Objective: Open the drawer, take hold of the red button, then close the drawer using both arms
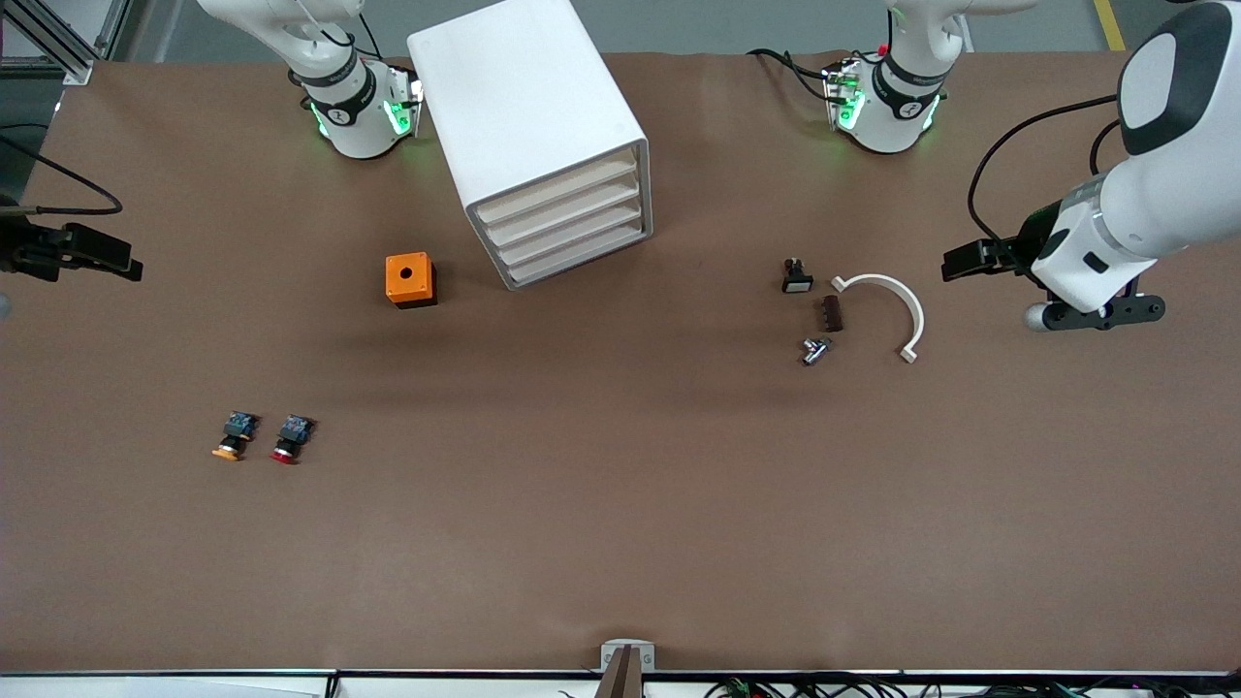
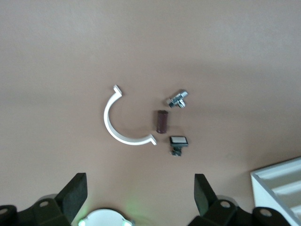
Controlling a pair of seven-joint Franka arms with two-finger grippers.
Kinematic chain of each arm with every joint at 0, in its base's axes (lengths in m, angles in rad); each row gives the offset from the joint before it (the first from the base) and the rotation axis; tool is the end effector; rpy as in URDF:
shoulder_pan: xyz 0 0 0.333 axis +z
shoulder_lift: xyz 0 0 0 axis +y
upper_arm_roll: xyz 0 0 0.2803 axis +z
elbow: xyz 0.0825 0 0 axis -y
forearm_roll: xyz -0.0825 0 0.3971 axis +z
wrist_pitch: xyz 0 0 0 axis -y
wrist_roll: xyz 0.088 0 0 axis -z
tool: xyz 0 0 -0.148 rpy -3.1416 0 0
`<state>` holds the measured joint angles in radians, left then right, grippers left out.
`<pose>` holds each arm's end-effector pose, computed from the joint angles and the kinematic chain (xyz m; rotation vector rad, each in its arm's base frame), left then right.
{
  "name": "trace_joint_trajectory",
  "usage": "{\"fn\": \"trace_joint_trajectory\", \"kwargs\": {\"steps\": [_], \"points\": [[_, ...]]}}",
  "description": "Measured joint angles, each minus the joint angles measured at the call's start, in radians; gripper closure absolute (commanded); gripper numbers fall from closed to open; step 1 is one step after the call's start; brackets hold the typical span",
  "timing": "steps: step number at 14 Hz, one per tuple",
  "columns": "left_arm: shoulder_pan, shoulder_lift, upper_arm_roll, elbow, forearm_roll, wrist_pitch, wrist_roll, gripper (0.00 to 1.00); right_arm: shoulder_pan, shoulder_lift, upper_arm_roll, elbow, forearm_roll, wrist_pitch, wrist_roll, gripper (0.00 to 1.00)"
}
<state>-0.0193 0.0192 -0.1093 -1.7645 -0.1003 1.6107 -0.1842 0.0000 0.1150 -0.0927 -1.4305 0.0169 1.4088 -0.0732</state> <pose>0.5484 -0.0852 0.4483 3.0530 0.1041 -0.2858 0.5739 -0.0481 0.5362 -3.1169 0.0281 0.2111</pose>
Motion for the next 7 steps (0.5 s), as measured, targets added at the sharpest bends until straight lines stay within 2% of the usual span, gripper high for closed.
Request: {"fn": "trace_joint_trajectory", "kwargs": {"steps": [3,7], "points": [[0.022,-0.09,0.0,-0.124,0.001,0.092,0.054,0.0,-0.009,-0.001,0.0,0.001,0.001,-0.027,0.0,0.0],[0.041,-0.137,0.001,-0.134,0.02,0.122,0.074,0.0,-0.012,-0.005,0.0,0.001,0.001,-0.029,0.0,0.0]]}}
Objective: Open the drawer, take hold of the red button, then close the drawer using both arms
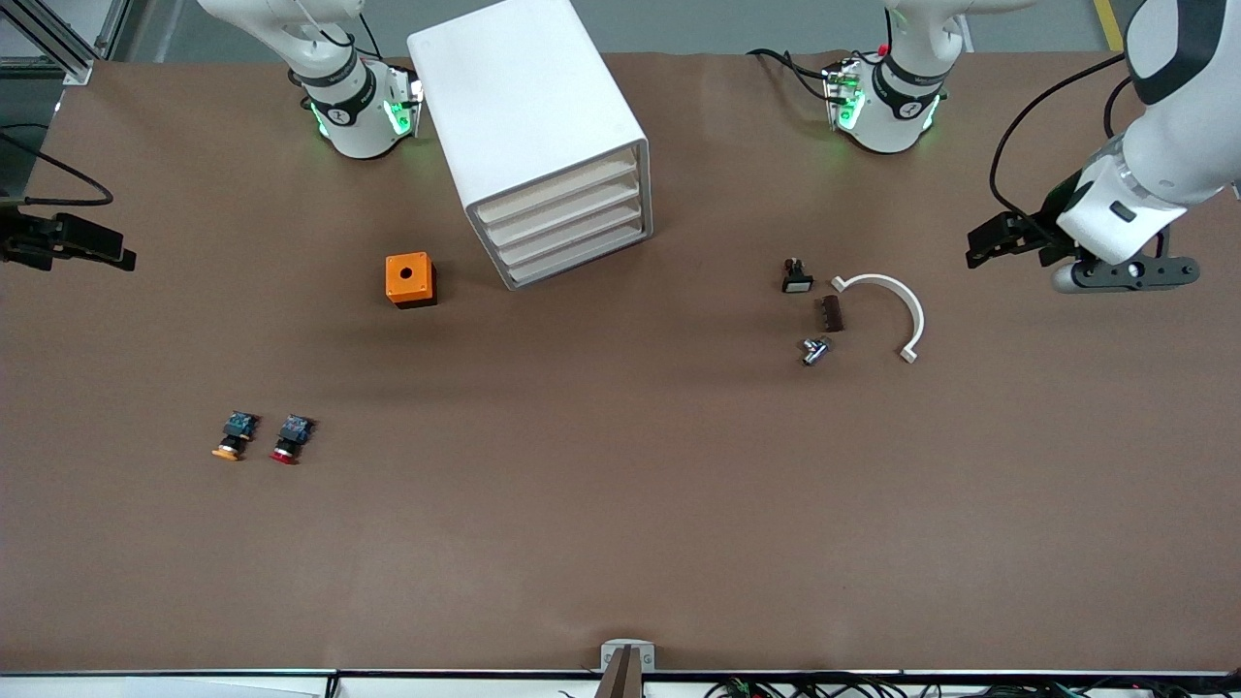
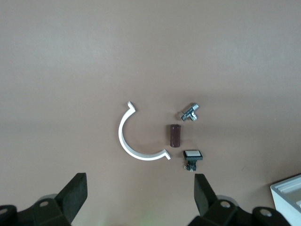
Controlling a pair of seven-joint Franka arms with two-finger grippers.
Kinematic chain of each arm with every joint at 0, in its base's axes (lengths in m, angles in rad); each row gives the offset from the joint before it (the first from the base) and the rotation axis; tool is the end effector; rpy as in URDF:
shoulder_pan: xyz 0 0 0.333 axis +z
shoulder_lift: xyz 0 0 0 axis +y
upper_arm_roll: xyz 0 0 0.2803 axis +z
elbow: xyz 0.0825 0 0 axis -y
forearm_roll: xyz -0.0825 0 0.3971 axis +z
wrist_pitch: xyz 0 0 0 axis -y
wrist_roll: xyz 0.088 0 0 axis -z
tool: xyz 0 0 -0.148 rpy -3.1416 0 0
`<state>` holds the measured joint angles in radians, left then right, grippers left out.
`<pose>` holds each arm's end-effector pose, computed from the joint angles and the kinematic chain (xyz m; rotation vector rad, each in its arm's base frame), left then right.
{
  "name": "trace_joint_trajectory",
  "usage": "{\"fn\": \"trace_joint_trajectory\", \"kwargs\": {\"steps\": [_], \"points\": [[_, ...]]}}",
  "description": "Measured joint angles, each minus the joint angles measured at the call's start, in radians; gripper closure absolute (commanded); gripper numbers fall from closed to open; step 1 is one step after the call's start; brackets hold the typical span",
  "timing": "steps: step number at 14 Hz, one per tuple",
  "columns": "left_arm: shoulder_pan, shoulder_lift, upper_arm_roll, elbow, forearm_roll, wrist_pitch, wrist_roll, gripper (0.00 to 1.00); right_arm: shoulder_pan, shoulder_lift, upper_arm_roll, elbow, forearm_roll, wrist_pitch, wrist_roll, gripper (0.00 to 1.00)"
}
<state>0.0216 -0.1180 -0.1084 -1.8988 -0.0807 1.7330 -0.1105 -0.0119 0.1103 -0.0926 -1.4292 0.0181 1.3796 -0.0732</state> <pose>0.5325 -0.0583 0.4668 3.0783 0.0612 -0.0842 0.5678 -0.0542 0.5375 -3.1096 0.0459 0.2464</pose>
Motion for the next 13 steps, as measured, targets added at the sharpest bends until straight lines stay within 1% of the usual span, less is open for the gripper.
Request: {"fn": "trace_joint_trajectory", "kwargs": {"steps": [4,7,13], "points": [[0.012,-0.028,0.0,0.019,0.019,-0.036,0.036,0.0,-0.025,-0.01,-0.002,0.003,0.0,0.015,-0.001,0.0],[0.013,-0.043,0.0,0.049,0.02,-0.076,0.045,0.0,-0.016,-0.057,0.012,0.0,0.002,0.015,-0.001,0.0],[0.014,-0.043,0.0,0.132,0.021,-0.103,0.045,0.0,-0.01,-0.143,0.021,-0.09,0.002,0.031,-0.001,0.0]]}}
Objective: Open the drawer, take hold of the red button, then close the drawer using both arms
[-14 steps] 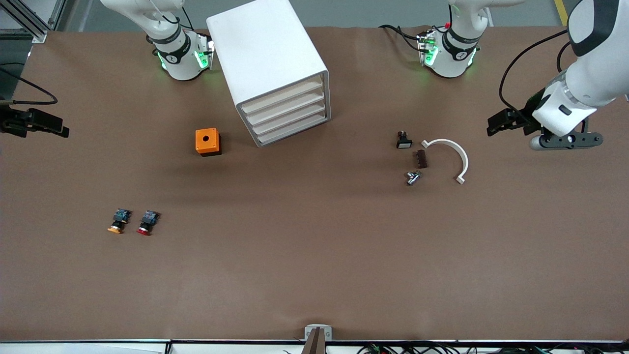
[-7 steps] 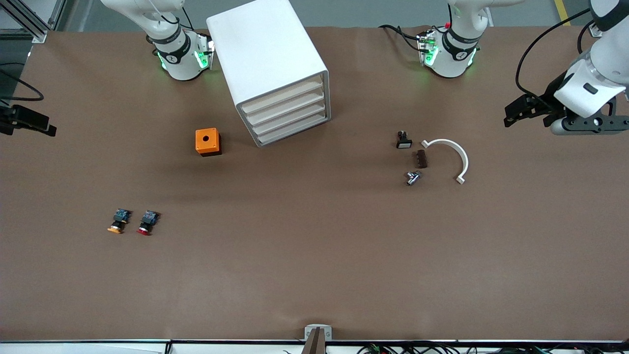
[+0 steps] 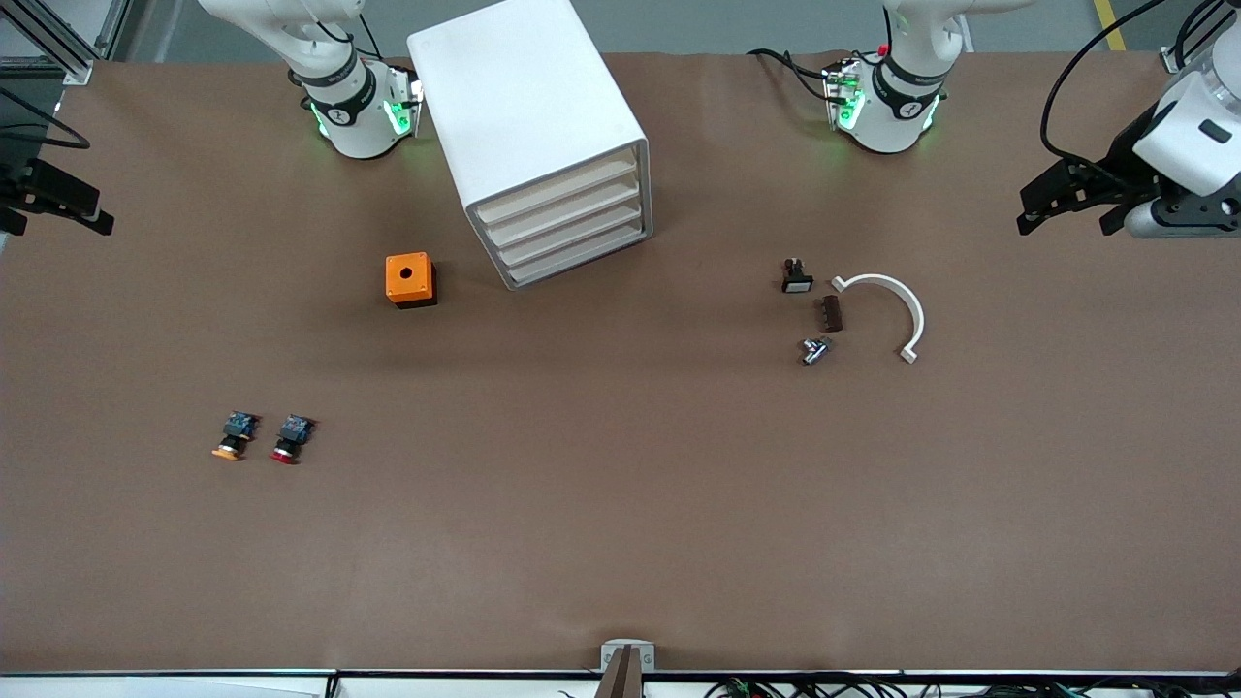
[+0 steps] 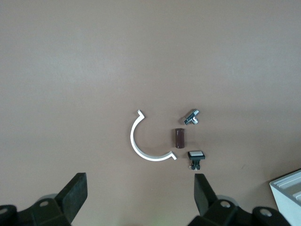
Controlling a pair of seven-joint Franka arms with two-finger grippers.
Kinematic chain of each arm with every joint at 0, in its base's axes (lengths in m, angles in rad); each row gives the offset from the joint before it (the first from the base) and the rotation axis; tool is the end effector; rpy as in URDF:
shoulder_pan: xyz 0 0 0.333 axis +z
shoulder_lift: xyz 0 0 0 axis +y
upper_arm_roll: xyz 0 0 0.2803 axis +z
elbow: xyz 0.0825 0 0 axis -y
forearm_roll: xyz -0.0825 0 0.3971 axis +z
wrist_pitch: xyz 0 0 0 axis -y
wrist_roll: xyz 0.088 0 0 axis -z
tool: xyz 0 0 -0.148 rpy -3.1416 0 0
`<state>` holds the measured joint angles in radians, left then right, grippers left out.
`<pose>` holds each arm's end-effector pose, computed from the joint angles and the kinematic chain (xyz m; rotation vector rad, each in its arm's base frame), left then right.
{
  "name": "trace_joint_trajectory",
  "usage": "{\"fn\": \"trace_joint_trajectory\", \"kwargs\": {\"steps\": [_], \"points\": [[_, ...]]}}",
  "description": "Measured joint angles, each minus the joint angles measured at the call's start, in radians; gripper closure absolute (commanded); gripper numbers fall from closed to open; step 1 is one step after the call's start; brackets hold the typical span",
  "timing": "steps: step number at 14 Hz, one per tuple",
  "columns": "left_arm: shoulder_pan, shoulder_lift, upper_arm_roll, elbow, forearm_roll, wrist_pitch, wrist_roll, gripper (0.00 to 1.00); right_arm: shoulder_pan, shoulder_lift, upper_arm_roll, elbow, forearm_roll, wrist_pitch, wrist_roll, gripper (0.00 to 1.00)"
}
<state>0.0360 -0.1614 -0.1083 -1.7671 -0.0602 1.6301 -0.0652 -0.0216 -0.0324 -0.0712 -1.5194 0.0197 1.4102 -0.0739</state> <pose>0.5257 -0.0496 0.5453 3.0972 -0.0047 0.0318 0.5365 -0.0473 0.5770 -3.1111 0.0255 0.1164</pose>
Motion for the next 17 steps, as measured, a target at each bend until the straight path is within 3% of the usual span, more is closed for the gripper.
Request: {"fn": "trace_joint_trajectory", "kwargs": {"steps": [10,17], "points": [[0.001,0.017,0.0,0.05,0.0,-0.022,0.0,0.0,0.003,-0.097,0.003,-0.122,0.0,0.022,0.0,0.0],[0.003,0.085,0.001,0.129,0.0,-0.06,-0.008,0.0,0.003,-0.122,-0.004,-0.13,0.0,0.026,0.0,0.0]]}}
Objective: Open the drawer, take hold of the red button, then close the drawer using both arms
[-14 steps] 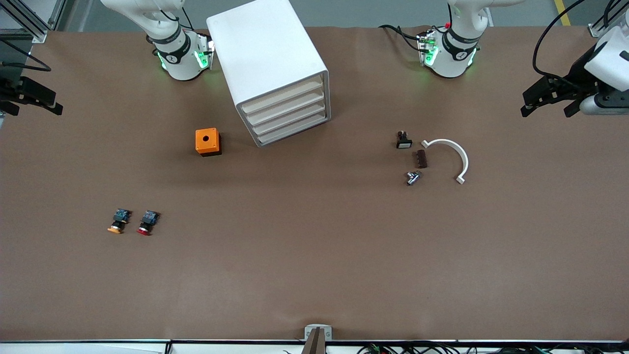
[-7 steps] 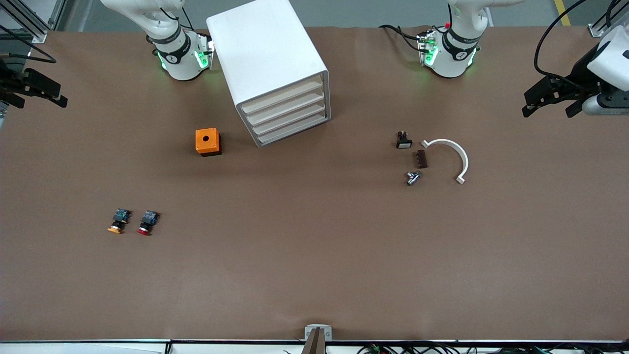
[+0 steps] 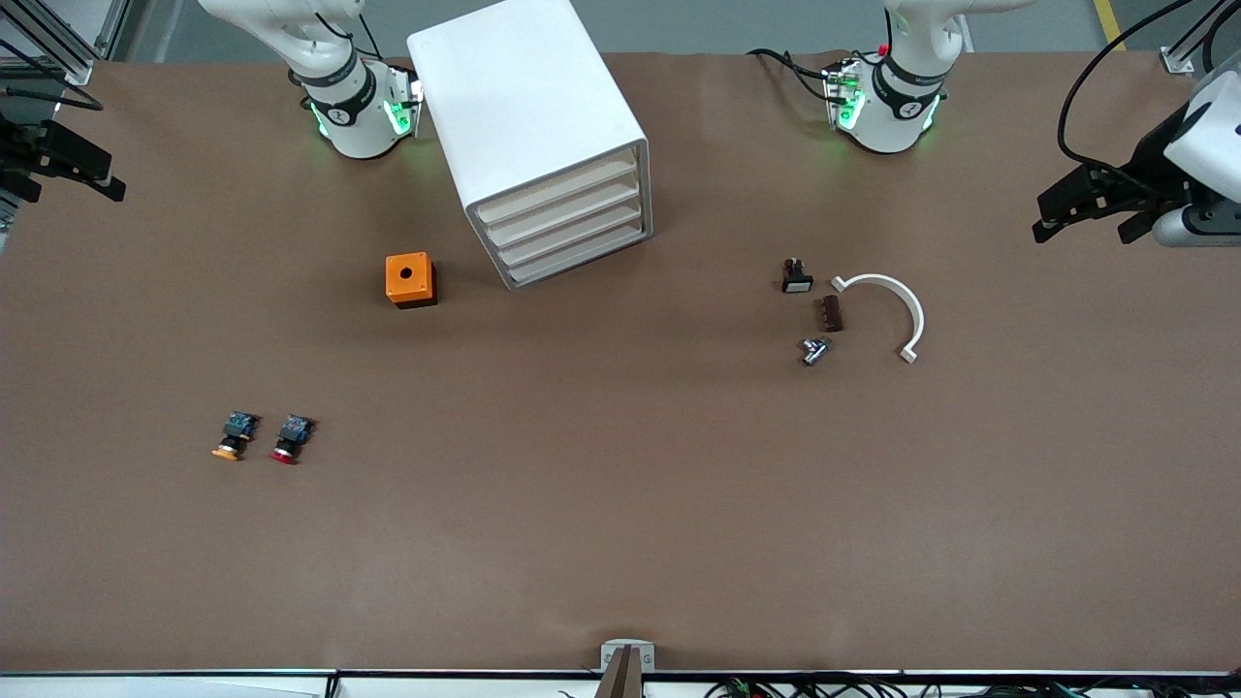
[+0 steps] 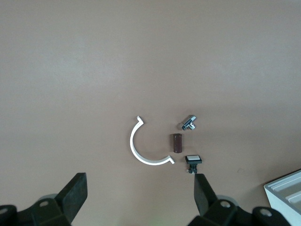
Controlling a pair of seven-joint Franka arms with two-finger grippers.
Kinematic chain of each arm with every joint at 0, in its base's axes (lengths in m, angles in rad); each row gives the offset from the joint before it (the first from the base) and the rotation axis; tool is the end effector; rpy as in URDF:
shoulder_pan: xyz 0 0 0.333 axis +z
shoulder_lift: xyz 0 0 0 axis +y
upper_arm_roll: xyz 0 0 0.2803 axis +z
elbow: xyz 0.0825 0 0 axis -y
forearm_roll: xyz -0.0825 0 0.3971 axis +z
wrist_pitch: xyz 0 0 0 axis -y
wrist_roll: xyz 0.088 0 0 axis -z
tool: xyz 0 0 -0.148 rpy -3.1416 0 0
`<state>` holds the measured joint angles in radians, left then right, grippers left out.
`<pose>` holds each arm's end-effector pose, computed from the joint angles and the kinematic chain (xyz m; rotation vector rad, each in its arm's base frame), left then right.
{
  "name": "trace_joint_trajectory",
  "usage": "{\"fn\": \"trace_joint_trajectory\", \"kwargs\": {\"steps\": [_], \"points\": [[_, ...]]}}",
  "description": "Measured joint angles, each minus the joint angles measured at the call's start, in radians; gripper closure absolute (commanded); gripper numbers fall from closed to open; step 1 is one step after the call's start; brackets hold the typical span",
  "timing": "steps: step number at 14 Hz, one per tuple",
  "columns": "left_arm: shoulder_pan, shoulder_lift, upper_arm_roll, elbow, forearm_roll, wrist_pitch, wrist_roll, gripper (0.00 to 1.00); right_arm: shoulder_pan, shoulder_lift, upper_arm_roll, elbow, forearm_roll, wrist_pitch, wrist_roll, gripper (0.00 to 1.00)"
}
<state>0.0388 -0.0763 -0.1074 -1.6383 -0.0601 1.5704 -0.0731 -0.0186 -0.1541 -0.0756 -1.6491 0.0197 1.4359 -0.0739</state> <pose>0.5446 -0.0480 0.5575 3.0892 0.0070 0.0066 0.5052 -0.0470 0.5819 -3.1042 0.0264 0.0881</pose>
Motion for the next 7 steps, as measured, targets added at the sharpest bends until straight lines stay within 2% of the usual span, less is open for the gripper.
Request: {"fn": "trace_joint_trajectory", "kwargs": {"steps": [4,7], "points": [[0.0,0.024,0.0,0.021,0.0,-0.005,-0.015,0.0,0.002,-0.008,0.008,0.0,0.0,0.001,-0.003,0.0],[0.001,0.071,0.0,0.079,0.0,-0.005,-0.015,0.0,0.004,-0.008,0.014,-0.001,-0.002,0.004,-0.012,0.0]]}}
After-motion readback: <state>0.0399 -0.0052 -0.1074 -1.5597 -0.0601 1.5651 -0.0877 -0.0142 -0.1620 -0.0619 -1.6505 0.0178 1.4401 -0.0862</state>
